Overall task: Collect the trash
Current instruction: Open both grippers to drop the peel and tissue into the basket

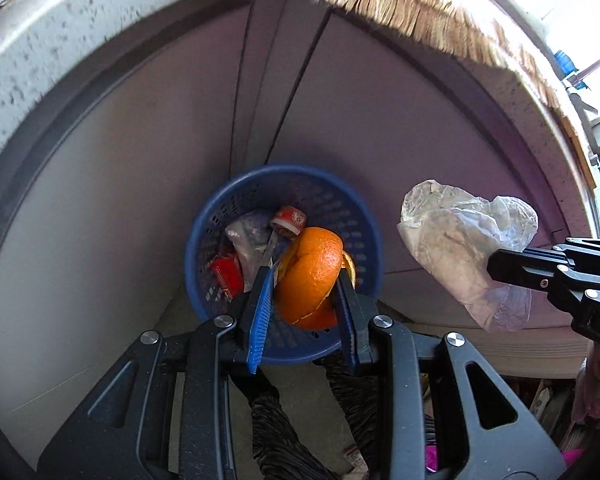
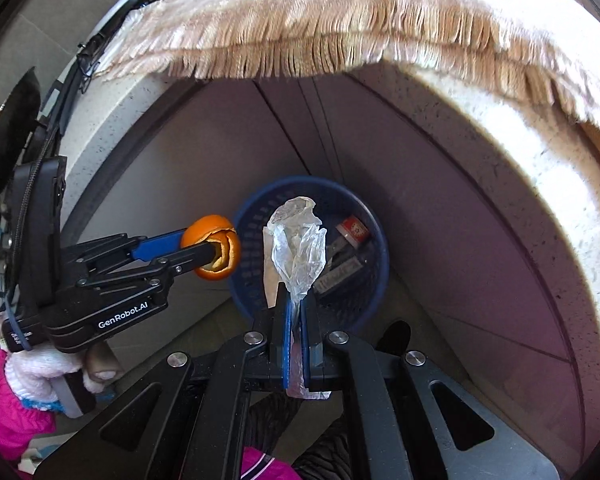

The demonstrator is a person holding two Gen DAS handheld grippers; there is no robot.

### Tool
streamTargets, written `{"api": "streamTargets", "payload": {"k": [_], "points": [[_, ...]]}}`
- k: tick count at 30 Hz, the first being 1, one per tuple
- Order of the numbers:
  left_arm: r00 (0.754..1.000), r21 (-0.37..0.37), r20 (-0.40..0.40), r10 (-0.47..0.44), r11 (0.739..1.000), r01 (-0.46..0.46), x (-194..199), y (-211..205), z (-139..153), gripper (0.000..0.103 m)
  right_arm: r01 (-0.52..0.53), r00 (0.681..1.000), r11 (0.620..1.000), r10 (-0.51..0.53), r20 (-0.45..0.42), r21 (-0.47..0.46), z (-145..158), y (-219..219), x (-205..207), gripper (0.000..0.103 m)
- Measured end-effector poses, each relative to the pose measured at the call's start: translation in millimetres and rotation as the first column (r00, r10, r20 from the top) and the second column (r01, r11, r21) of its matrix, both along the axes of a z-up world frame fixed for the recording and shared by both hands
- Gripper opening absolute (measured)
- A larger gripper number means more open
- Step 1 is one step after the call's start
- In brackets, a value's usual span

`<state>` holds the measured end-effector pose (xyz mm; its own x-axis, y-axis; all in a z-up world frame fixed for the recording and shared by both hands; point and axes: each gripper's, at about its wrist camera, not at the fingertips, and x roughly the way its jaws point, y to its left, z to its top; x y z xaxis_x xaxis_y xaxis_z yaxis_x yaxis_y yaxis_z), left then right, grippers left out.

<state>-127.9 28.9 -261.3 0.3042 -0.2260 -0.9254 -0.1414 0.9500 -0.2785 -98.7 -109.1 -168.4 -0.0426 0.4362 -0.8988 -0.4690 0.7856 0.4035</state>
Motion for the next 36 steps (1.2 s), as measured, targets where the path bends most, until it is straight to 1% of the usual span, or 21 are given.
{"api": "streamTargets", "payload": {"k": [7,10,19,25,30,31,33,34,36], "points": [[0.999,0.001,-0.041,0.011,1.000,-0.011,0,2,-20,0.030,-0.028,1.000,0.999,0.028,-0.009,-0.037,-23,8,-1,0.002],[0.998,0.006,-0.057,0.012,1.000,-0.011,3,1,-26,0.030,-0.033,0.999,0.999,0.032,-0.029,-0.039,-32,15,1,0.002],[0.995,0.026,-0.095,0.010,1.000,-0.007,12,1,-47,0.030,-0.046,0.998,0.997,0.044,-0.034,-0.064,-52,20,6,0.002],[0.995,0.035,-0.099,0.024,0.999,-0.020,15,2,-48,0.030,-0.047,0.998,0.995,0.044,-0.034,-0.091,-61,25,8,0.003],[0.995,0.040,-0.097,0.025,0.999,-0.022,16,3,-47,0.030,-0.056,0.998,0.993,0.053,-0.032,-0.104,-62,26,10,0.003],[0.995,0.040,-0.100,0.023,0.999,-0.019,17,3,-47,0.030,-0.058,0.998,0.992,0.055,-0.031,-0.108,-62,26,10,0.005],[0.994,0.041,-0.103,0.022,0.999,-0.018,18,3,-47,0.034,-0.061,0.998,0.992,0.059,-0.029,-0.110,-60,27,13,0.015],[0.995,0.040,-0.097,0.026,0.999,-0.022,18,3,-46,0.035,-0.061,0.998,0.992,0.059,-0.025,-0.111,-60,27,13,0.017],[0.996,0.041,-0.089,0.033,0.999,-0.029,19,5,-44,0.039,-0.061,0.998,0.992,0.059,-0.017,-0.108,-59,26,14,0.026]]}}
